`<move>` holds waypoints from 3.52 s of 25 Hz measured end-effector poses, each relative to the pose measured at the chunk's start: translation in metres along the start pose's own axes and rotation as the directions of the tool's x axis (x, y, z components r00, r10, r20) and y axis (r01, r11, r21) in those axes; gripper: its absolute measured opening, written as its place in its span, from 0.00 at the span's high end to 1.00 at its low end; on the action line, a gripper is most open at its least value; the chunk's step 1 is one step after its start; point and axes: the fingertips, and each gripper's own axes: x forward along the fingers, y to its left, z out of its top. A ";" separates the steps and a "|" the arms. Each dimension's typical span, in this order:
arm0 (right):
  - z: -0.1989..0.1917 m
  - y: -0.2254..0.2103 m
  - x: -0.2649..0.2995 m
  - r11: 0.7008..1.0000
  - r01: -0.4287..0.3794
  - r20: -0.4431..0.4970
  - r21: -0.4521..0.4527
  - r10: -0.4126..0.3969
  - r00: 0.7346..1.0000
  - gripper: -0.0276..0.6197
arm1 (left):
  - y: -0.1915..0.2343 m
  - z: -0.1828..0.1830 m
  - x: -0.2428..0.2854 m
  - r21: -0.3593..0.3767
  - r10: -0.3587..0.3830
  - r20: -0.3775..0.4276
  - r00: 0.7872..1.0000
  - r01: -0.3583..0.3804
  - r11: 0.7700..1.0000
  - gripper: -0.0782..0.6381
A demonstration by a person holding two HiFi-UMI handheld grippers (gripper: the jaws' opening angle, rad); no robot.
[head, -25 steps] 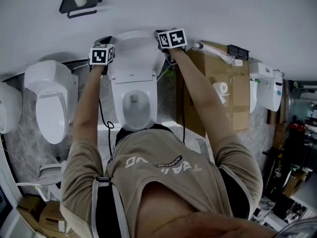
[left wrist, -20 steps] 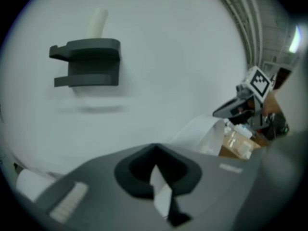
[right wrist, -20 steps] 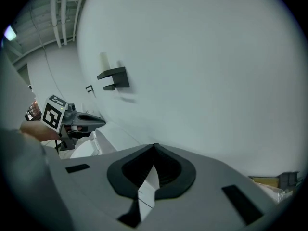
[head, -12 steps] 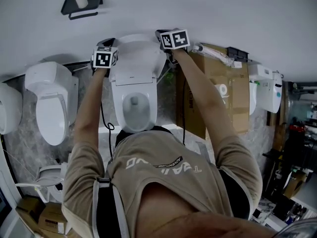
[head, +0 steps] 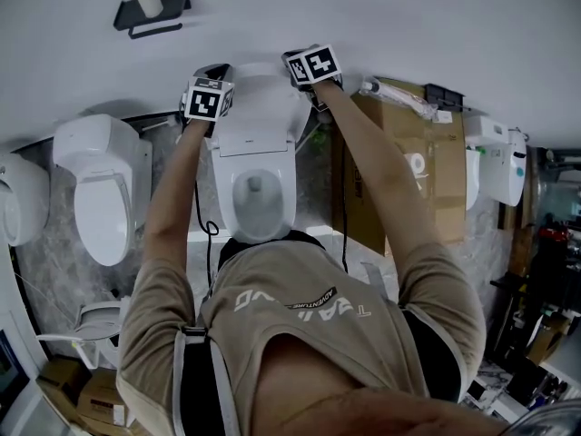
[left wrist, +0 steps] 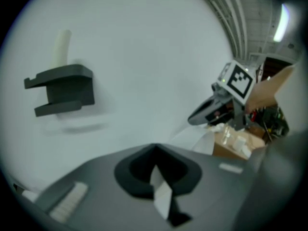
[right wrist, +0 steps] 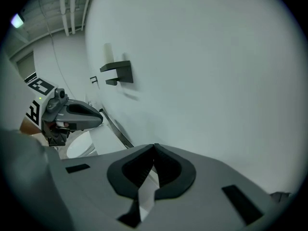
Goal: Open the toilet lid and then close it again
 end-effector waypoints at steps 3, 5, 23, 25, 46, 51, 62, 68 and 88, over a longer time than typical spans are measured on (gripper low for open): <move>0.001 0.001 0.003 1.000 -0.015 -0.018 0.007 0.015 1.000 0.94 | 0.001 0.000 0.001 -0.022 -0.010 -0.004 1.000 0.009 1.000 0.88; 0.001 0.001 0.002 1.000 -0.019 -0.028 0.004 0.019 0.999 0.94 | 0.000 0.001 0.000 -0.027 -0.018 -0.008 1.000 0.017 0.999 0.88; -0.010 0.032 -0.020 0.994 -0.098 -0.014 0.039 0.099 0.995 0.94 | -0.018 -0.011 -0.024 -0.038 -0.037 0.003 0.999 0.037 0.999 0.88; -0.015 0.033 -0.019 0.990 -0.124 -0.056 0.061 0.128 0.990 0.94 | -0.022 -0.013 -0.027 -0.035 -0.048 -0.006 0.999 0.048 0.998 0.88; -0.079 0.111 -0.081 0.979 -0.194 0.039 0.060 0.192 0.981 0.94 | -0.086 -0.063 -0.112 -0.054 -0.059 -0.004 0.998 0.058 0.997 0.88; -0.106 0.137 -0.095 0.981 -0.191 0.040 0.043 0.189 0.981 0.94 | -0.109 -0.088 -0.137 -0.085 -0.076 -0.013 0.997 0.074 0.994 0.88; -0.192 0.191 -0.123 0.958 -0.241 0.047 0.156 0.237 0.970 0.94 | -0.162 -0.158 -0.189 -0.177 -0.122 -0.062 0.991 0.109 0.978 0.88; -0.239 0.216 -0.131 0.949 -0.242 0.028 0.202 0.242 0.970 0.94 | -0.187 -0.196 -0.206 -0.214 -0.192 -0.113 0.975 0.164 0.963 0.88; -0.415 0.289 -0.121 0.951 -0.210 -0.306 0.226 0.274 0.912 0.94 | -0.270 -0.365 -0.237 -0.307 -0.391 -0.429 0.814 0.276 0.911 0.88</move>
